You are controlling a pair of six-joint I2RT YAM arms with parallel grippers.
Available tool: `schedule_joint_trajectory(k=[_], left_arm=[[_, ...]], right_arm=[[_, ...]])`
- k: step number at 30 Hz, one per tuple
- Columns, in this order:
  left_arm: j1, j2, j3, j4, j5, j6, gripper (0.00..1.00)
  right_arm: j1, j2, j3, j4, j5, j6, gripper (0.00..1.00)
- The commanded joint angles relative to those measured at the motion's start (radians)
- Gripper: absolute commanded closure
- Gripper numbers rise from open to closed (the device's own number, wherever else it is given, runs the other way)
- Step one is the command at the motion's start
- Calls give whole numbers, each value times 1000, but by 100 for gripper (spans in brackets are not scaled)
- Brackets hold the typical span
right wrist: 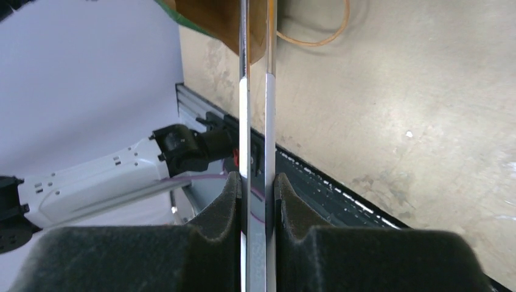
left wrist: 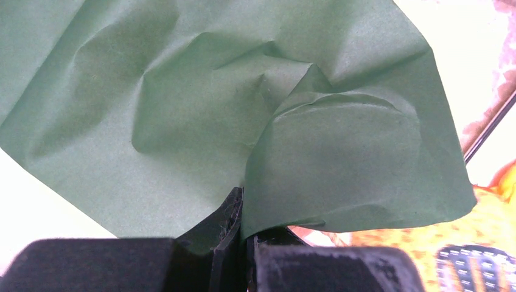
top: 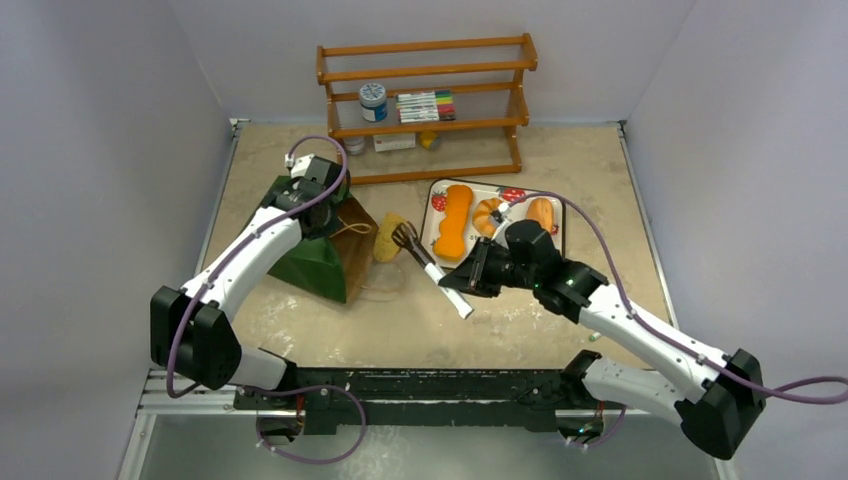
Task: Take the fake bread out of the paper bag
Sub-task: Take out the fake bread from the paper bag, then place the fake bread in the container.
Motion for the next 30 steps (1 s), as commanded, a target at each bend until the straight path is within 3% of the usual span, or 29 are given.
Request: schedule_joint_trajectory(k=[1, 17, 30], left_arm=[[18, 4, 24, 38, -48, -51, 100], [27, 3, 23, 85, 12, -9, 100], [41, -2, 11, 96, 53, 27, 100]], right_arm=[[-4, -67, 102, -100, 154, 7, 100], [-5, -73, 332, -400, 616, -9, 100], [-5, 45, 432, -599, 901, -72, 100]])
